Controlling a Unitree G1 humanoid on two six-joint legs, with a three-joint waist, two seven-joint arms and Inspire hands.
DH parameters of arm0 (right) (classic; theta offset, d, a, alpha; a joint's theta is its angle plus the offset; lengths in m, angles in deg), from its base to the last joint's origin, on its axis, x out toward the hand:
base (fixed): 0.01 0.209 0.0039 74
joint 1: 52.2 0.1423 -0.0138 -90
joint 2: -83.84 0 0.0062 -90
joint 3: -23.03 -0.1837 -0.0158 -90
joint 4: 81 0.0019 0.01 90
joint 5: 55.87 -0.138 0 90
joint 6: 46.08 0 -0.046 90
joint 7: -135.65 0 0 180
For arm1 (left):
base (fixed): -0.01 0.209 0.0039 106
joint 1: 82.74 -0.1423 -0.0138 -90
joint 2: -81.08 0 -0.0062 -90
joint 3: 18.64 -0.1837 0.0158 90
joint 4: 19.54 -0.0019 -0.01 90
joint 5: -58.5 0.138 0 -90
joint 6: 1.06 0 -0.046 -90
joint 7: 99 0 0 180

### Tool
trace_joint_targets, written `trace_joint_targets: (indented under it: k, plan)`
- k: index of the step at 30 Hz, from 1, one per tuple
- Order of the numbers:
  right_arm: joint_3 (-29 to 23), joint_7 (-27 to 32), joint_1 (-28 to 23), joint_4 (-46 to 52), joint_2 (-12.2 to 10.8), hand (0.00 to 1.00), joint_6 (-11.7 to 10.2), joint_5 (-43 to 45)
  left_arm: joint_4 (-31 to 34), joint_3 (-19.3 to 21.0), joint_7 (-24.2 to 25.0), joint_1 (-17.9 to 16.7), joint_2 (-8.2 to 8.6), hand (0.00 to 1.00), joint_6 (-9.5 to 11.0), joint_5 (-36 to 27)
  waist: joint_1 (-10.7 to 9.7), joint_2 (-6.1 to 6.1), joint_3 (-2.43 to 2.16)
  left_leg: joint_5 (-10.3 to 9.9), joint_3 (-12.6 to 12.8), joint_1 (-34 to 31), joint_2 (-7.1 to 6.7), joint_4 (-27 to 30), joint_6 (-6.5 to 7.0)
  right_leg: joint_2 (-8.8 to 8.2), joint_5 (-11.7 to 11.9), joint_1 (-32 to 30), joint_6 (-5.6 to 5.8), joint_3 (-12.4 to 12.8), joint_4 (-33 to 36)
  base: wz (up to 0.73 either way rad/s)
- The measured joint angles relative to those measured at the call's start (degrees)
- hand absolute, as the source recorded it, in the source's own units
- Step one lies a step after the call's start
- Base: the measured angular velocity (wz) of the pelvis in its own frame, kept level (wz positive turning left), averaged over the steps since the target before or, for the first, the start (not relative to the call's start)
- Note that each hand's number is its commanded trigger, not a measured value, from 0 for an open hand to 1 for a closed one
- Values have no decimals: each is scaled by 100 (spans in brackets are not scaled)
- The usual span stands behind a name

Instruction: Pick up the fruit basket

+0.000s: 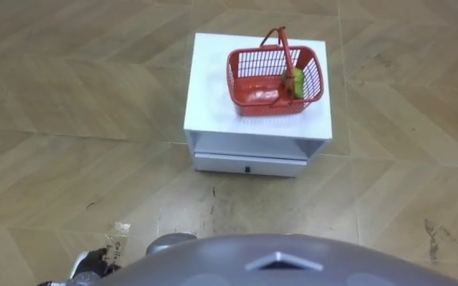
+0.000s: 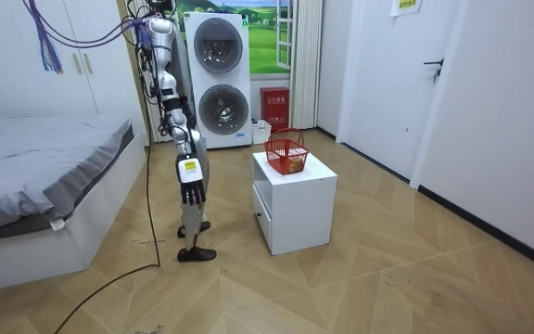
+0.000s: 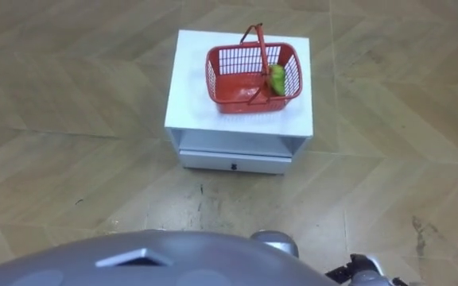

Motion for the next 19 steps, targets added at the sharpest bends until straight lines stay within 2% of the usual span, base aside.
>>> trace_joint_targets:
  k: [5,7,11,19]
  plan:
    - [2,-303,68,-76,-18,0,227,-30,0,-96,62,-2,1,0,-77,68,-1,24,-3,-12,-1,35,1,10,2,5,0,56,0,13,8,0]
    - [31,-400,90,-99,-20,0,241,-39,0,-124,105,3,22,0,-100,150,-6,31,16,-26,-1,108,1,6,1,9,0,96,1,16,5,0]
    - [146,-603,138,-132,-68,0,245,-18,-92,-219,172,72,79,0,-98,245,0,46,16,-111,-39,176,15,73,-6,15,-37,219,17,9,11,3]
    - [170,-873,237,-127,-123,0,318,18,-101,-211,237,101,199,0,-114,282,25,44,16,-120,-71,184,32,83,-18,34,-47,209,12,-11,8,1]
